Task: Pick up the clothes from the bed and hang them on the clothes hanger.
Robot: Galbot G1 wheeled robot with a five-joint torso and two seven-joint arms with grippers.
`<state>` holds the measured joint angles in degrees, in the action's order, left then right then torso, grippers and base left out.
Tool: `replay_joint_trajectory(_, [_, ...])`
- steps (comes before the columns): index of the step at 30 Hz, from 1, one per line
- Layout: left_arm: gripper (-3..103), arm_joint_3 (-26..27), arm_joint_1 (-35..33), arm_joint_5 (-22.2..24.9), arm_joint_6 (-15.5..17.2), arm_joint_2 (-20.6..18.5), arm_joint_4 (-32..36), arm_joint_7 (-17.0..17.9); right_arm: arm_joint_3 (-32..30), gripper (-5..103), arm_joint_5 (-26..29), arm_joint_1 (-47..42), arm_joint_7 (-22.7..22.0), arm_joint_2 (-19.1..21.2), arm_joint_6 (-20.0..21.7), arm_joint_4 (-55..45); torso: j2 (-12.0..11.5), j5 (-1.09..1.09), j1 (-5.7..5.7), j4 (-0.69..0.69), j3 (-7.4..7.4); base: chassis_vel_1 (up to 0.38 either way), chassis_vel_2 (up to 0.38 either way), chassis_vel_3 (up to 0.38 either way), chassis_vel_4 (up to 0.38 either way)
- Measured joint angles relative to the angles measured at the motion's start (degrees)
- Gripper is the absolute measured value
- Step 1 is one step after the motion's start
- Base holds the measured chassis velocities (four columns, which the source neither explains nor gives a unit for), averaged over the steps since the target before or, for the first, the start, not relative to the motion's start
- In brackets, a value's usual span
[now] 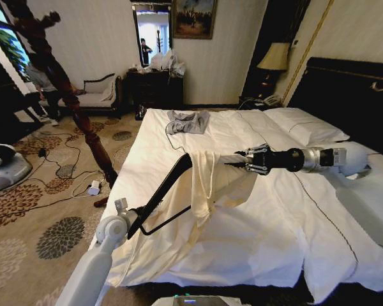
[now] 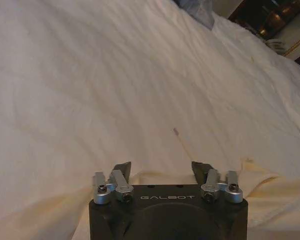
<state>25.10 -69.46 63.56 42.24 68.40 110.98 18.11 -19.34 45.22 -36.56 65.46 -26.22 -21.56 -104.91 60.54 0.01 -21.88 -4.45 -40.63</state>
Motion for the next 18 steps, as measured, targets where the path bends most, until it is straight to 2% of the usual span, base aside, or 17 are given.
replay_joint_trajectory(2, [57, 0.3, -0.7, -0.1, 0.0, 0.1, 0.2, 0.0, -0.3, 18, 0.0, -0.4, 0.1, 0.0, -0.2, 0.0, 0.0, -0.01, 0.00, 0.00, 0.00, 0.000, 0.000, 0.000, 0.000])
replay_joint_trajectory(5, [52, 0.8, -1.5, -0.1, 0.0, 0.2, 0.7, 0.4, -0.6, 18, -0.1, -0.8, 0.1, -0.1, -0.3, 0.0, 0.0, -0.01, 0.00, 0.00, 0.00, 0.000, 0.000, 0.000, 0.000])
replay_joint_trajectory(9, [29, 2.3, -4.4, 0.2, -0.1, -0.1, 3.0, 1.5, -1.3, 18, -0.3, -1.3, 0.2, -0.1, -0.7, 0.1, 0.0, -0.01, 0.00, 0.00, 0.00, 0.000, 0.000, 0.000, 0.000])
replay_joint_trajectory(14, [40, 3.1, -7.5, -1.0, -0.1, -0.3, 4.6, 1.5, -2.6, 18, -0.6, -2.7, 0.6, 0.0, -1.1, 0.2, 0.0, -0.01, 0.00, 0.00, 0.00, 0.000, 0.000, 0.000, 0.000])
replay_joint_trajectory(17, [57, 3.5, -9.0, -2.0, -0.1, 0.0, 5.3, 1.4, -3.3, 18, -1.0, -3.7, 0.8, 0.1, -1.5, 0.2, 0.0, -0.01, 0.01, 0.00, 0.00, 0.000, 0.000, 0.000, 0.000])
replay_joint_trajectory(18, [57, 3.5, -9.0, -2.0, -0.1, 0.0, 5.3, 1.4, -3.3, 18, -1.0, -3.7, 0.8, 0.1, -1.5, 0.2, 0.0, -0.01, 0.01, 0.00, 0.00, 0.000, 0.000, 0.000, 0.000])
